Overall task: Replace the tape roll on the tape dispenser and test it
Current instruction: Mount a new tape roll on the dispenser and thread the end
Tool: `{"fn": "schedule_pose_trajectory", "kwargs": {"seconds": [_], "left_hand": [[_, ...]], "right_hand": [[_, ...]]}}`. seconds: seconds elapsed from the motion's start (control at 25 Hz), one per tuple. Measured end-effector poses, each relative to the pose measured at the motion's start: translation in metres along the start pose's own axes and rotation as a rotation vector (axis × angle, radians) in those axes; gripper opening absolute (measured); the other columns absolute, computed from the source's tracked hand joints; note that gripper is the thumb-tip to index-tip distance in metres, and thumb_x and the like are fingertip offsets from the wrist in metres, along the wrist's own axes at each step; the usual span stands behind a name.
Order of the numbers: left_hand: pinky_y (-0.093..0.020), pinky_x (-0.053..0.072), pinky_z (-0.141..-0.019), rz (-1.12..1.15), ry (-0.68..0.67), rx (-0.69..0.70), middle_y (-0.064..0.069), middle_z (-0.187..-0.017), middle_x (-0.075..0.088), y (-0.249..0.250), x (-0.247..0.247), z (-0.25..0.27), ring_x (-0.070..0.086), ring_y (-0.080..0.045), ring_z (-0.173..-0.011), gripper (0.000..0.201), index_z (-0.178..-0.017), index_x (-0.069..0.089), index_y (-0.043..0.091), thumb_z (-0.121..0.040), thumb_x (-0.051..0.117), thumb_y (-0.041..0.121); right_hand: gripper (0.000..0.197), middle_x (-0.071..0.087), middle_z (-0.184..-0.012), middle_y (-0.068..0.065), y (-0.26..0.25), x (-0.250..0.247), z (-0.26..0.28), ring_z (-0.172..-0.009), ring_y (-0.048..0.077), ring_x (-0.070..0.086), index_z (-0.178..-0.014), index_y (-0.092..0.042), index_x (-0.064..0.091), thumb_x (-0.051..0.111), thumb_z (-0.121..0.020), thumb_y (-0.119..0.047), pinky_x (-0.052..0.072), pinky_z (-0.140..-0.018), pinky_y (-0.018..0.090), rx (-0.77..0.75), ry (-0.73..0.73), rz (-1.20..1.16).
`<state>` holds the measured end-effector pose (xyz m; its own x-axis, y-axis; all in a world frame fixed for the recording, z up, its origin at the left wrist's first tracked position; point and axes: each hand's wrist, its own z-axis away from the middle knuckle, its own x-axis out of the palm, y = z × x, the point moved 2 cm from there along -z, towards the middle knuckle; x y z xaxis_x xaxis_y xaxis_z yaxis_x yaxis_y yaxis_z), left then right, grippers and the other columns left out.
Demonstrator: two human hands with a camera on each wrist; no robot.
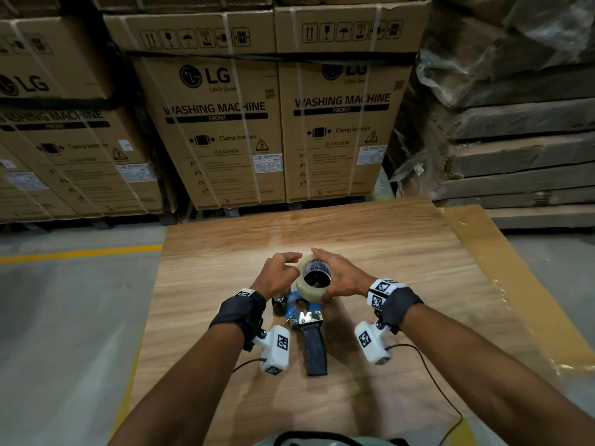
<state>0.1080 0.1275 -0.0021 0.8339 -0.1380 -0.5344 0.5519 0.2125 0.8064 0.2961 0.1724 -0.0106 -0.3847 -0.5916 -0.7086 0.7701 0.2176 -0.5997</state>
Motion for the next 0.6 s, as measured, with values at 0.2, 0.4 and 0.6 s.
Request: {"fn": "schedule_pose_trajectory", "kwargs": {"seconds": [0.2,0.4,0.6], "left_hand": [[-0.03,0.055,-0.092,-0.052,-0.01,-0.033,-0.013,-0.14,0.061,0.003,0.007,-0.002,0.066,-0.021,-0.113,0.056,-0.142,0.054,0.005,-0.087,0.061,0.004],[-0.026,0.054,-0.089,-0.219,-0.051,-0.016,-0.011,-0.141,0.057,-0.001,0.012,-0.005,0.064,-0.023,-0.114,0.071,-0.141,0.054,0.005,-0.078,0.083,0.016],[-0.022,0.05,-0.085,-0.261,-0.09,-0.036,-0.012,-0.139,0.057,-0.005,0.012,-0.011,0.063,-0.024,-0.113,0.077,-0.141,0.054,0.005,-0.073,0.088,0.019]], "right_hand": [[0.13,0.022,-0.171,0.013,0.007,0.003,-0.006,-0.157,0.029,0.021,-0.165,-0.011,0.018,0.098,-0.063,-0.019,0.02,-0.127,0.033,-0.017,-0.019,0.039],[0.127,0.023,-0.171,0.012,0.006,-0.001,-0.006,-0.157,0.029,0.023,-0.164,-0.009,0.022,0.098,-0.064,-0.028,0.021,-0.127,0.034,-0.056,-0.05,0.082],[0.1,0.047,-0.156,0.012,0.006,-0.026,-0.004,-0.146,0.03,0.041,-0.154,-0.01,0.046,0.095,-0.068,-0.03,0.034,-0.116,0.034,-0.011,-0.031,0.106]]}}
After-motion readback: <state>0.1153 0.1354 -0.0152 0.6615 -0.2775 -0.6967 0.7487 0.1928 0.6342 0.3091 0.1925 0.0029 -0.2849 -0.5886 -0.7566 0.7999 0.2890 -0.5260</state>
